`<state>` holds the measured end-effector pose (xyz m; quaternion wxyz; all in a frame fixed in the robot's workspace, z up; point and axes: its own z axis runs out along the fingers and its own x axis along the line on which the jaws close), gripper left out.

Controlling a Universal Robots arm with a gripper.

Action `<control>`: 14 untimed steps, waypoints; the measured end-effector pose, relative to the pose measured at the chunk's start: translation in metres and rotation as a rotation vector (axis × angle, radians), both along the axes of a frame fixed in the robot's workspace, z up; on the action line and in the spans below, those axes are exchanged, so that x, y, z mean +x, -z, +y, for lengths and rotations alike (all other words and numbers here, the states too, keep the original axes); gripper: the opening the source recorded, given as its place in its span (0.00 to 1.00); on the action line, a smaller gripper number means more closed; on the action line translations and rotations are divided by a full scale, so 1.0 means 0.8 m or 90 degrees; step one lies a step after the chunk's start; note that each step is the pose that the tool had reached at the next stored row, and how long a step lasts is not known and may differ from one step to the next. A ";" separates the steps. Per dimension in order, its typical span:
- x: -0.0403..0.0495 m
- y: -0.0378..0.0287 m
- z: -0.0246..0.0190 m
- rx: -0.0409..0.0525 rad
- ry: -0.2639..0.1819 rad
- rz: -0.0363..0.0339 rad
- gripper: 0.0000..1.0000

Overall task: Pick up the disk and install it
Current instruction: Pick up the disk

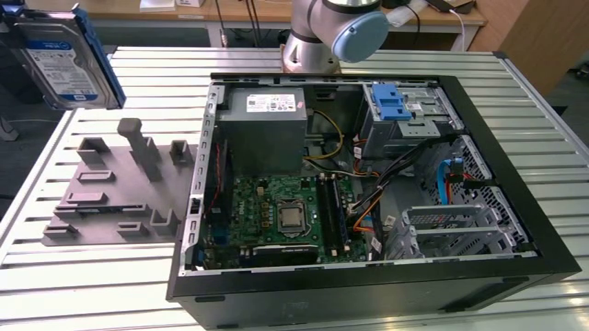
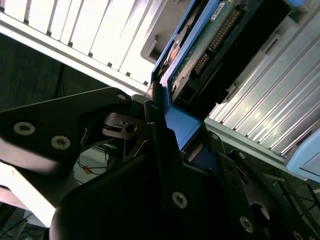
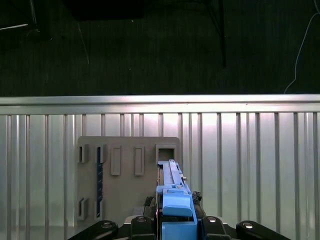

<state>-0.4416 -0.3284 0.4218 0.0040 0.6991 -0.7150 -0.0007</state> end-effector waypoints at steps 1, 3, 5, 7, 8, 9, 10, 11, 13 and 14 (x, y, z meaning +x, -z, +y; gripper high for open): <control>0.000 -0.0008 0.0000 0.0000 0.000 0.0000 0.36; 0.000 -0.0024 0.0000 0.0000 0.000 0.0000 0.36; 0.000 -0.0041 0.0000 0.0000 0.000 0.0000 0.36; 0.000 -0.0058 0.0000 0.0000 0.000 0.0000 0.36; 0.000 -0.0067 0.0000 0.0000 0.000 0.0000 0.36; 0.000 -0.0076 0.0000 0.0000 0.000 0.0000 0.36; 0.000 -0.0085 0.0000 0.0000 0.000 0.0000 0.36; 0.000 -0.0095 0.0000 0.0000 0.000 0.0000 0.36; 0.000 -0.0113 0.0000 0.0000 0.000 0.0000 0.36; 0.000 -0.0123 0.0000 0.0000 0.000 0.0000 0.36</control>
